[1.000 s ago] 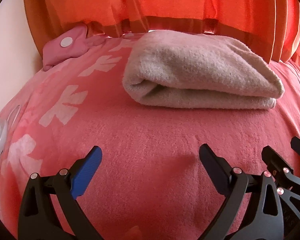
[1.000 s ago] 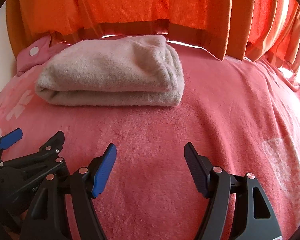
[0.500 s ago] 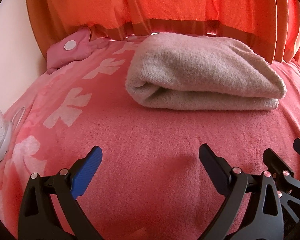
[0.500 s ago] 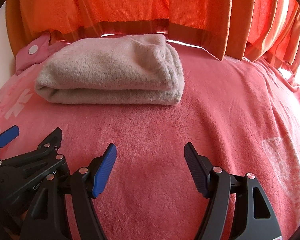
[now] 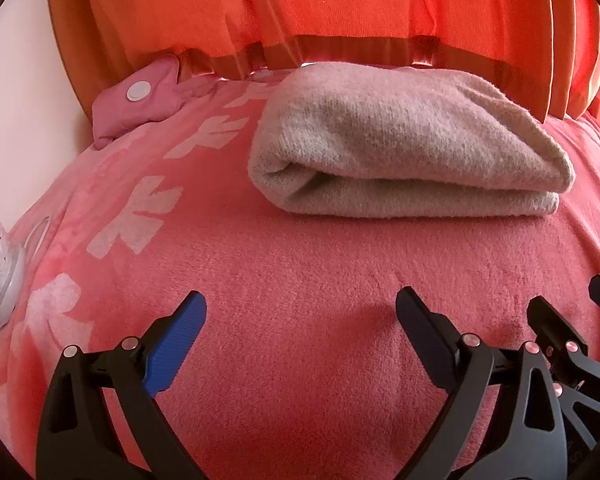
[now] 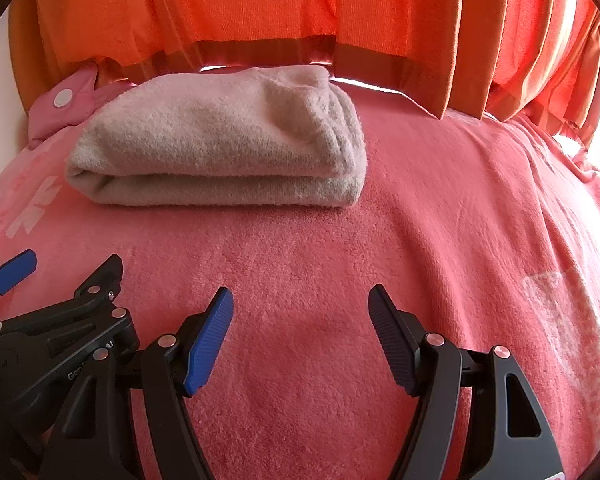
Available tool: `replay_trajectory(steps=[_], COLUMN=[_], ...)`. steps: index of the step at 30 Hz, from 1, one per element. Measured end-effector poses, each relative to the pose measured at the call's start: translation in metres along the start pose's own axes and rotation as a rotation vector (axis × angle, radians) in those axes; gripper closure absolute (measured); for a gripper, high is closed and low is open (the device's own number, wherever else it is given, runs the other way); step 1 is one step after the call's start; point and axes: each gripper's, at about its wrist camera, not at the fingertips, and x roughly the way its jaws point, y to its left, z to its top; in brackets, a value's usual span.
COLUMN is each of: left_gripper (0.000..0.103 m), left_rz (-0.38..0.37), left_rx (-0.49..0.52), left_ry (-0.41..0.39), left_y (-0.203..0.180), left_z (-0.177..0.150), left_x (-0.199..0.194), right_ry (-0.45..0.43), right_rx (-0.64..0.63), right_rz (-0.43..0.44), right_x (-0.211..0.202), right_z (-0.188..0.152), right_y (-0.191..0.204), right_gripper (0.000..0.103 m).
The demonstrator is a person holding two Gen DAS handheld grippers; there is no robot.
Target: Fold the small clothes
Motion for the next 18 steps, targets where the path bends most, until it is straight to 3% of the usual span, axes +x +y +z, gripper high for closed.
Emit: replay_trajectory(steps=[12, 18], left_gripper=[0.01, 0.016], left_rz=[-0.002, -0.013], left_rx=[-0.001, 0.006], left_ry=[0.002, 0.012], left_y=[-0.0001, -0.0002], left_z=[0.0002, -0.0001], left_x=[0.0022, 0.0053], right_ry=[0.003, 0.003], right_rx=[0.011, 0.012], right_rz=[-0.002, -0.005], right_x=[0.0014, 0.0014], right_z=[-0.001, -0.0015], right_y=[-0.0016, -0.0007], right_gripper=[0.035, 0.035])
